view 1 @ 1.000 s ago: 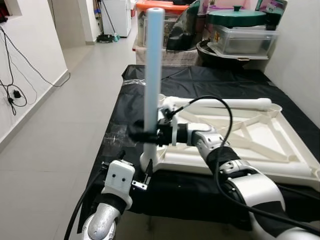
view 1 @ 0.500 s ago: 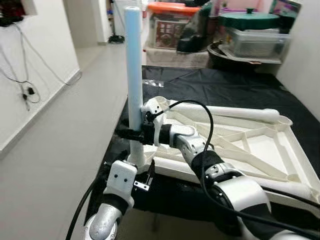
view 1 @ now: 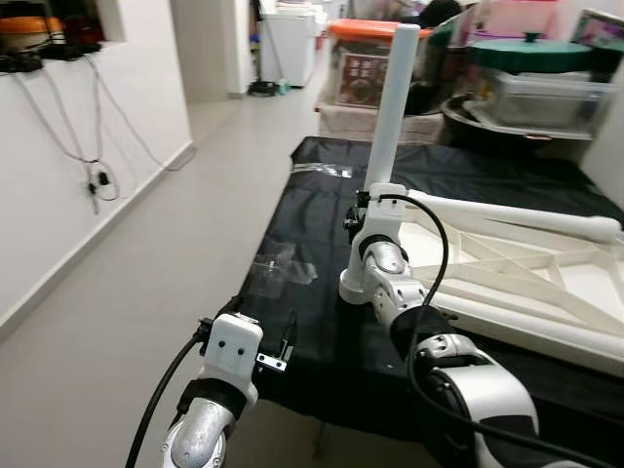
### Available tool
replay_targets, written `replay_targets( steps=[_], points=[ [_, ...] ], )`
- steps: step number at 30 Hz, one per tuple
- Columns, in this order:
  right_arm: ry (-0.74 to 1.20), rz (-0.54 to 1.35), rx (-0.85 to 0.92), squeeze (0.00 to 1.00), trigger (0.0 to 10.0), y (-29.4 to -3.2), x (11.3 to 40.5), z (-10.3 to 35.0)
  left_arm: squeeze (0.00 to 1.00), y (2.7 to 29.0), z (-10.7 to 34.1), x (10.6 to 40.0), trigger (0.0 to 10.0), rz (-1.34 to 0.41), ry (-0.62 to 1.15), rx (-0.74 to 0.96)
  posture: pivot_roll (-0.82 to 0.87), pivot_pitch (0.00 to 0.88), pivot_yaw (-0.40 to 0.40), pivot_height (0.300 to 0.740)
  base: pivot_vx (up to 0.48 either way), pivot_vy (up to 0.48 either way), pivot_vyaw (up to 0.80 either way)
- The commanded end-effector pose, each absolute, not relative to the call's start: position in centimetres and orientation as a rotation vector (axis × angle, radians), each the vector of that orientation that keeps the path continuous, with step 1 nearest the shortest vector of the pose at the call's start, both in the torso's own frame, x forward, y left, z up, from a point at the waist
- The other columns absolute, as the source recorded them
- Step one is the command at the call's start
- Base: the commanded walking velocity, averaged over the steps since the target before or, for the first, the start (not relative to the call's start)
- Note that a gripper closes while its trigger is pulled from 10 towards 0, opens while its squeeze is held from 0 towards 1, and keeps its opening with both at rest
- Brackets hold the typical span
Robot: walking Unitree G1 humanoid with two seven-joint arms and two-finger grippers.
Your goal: Building children table
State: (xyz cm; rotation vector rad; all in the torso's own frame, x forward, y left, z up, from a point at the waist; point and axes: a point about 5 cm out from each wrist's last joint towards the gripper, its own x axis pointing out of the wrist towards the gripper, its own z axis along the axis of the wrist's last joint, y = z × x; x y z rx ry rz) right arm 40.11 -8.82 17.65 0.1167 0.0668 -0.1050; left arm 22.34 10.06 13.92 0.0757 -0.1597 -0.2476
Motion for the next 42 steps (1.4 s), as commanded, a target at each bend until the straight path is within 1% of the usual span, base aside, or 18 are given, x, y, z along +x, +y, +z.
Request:
replay_targets(
  steps=[1,2,3,4,5,6,9,10,11,12,16,21,28,37,38,39,40,42],
  points=[
    [0.125,-0.143,0.224,0.00,0.0,-8.8,39.8,16.5,0.00,9.8,13.7,22.3,10.0,-0.258,-0.154,0.076,0.00,0.000,-0.053,0.740,0.000,0.000,0.00],
    [0.125,-0.143,0.224,0.00,0.0,-8.8,39.8,16.5,0.00,9.8,13.7,22.3,10.0,-0.258,-0.154,0.076,0.00,0.000,-0.053,0.740,0.000,0.000,0.00],
    [0.110,-0.120,0.248,0.00,2.0,-8.1,39.7,16.8,0.00,9.8,13.8,22.4,10.0,-0.259,-0.156,0.076,0.00,0.000,-0.053,0.740,0.000,0.000,0.00],
    [0.085,-0.071,0.257,0.00,10.0,-7.4,39.7,17.2,0.00,9.9,13.8,22.3,10.0,-0.257,-0.157,0.075,0.00,0.000,-0.057,0.740,0.000,0.000,0.00],
    [0.085,-0.071,0.257,0.00,10.0,-7.4,39.7,17.2,0.00,9.9,13.8,22.3,10.0,-0.257,-0.157,0.075,0.00,0.000,-0.057,0.740,0.000,0.000,0.00],
    [0.044,-0.001,0.249,1.00,10.0,-6.8,39.7,17.6,0.00,10.0,13.8,22.3,10.0,-0.253,-0.156,0.075,-0.03,0.000,-0.051,0.740,0.000,0.000,0.00],
    [-0.006,0.096,0.243,1.00,10.0,-5.8,39.5,18.1,0.00,10.1,13.7,22.3,10.0,-0.251,-0.155,0.075,-0.03,0.000,-0.038,0.740,0.000,0.000,0.00],
    [-0.035,0.158,0.236,0.43,10.0,-5.4,39.4,18.4,0.00,10.0,13.7,22.3,10.0,-0.252,-0.154,0.075,-0.03,0.000,-0.038,0.740,0.000,0.000,0.00],
    [-0.035,0.158,0.236,0.43,10.0,-5.4,39.4,18.4,0.00,10.0,13.7,22.3,10.0,-0.252,-0.154,0.075,-0.03,0.000,-0.038,0.740,0.000,0.000,0.00],
    [-0.059,0.252,0.249,0.00,10.0,-4.9,39.3,18.7,0.00,10.0,13.8,22.3,10.0,-0.254,-0.154,0.076,-0.03,0.000,-0.035,0.740,0.000,0.000,0.00],
    [-0.035,0.670,0.230,0.00,10.0,-4.1,38.9,18.9,0.00,10.1,13.8,22.4,10.0,-0.255,-0.156,0.079,-0.02,0.000,-0.035,0.740,0.000,0.000,0.00],
    [0.020,0.865,0.138,0.00,10.0,-4.4,38.6,18.5,0.00,10.1,13.8,22.5,10.0,-0.256,-0.157,0.080,-0.02,0.000,-0.034,0.740,0.000,0.000,0.00],
    [0.171,1.401,0.062,0.00,10.0,-4.8,37.0,18.9,0.00,10.1,13.9,22.7,10.0,-0.254,-0.163,0.080,0.01,0.000,-0.056,0.740,0.000,0.000,0.00],
    [0.201,1.535,0.069,0.00,10.0,-3.9,36.4,19.3,0.00,10.3,13.9,22.5,10.0,-0.247,-0.160,0.088,0.05,0.000,-0.056,0.740,0.000,0.000,0.00],
    [0.205,1.551,0.068,0.00,2.1,-3.7,36.3,19.3,0.00,10.3,13.9,22.5,10.0,-0.245,-0.159,0.089,0.05,0.000,-0.063,0.740,0.000,0.000,0.00],
    [0.205,1.551,0.068,0.00,2.1,-3.7,36.3,19.3,0.00,10.3,13.9,22.5,10.0,-0.245,-0.159,0.089,0.05,0.000,-0.063,0.740,0.000,0.000,0.00],
    [0.195,1.542,0.072,0.00,0.0,-3.5,36.3,19.3,0.00,10.3,13.9,22.5,10.0,-0.244,-0.158,0.089,0.05,0.000,-0.064,0.740,0.000,0.000,0.00],
    [0.184,1.513,0.078,0.00,0.0,-3.4,36.5,19.3,0.00,10.3,13.9,22.5,10.0,-0.244,-0.157,0.088,0.05,0.000,-0.064,0.740,0.000,0.000,0.00]
  ],
)
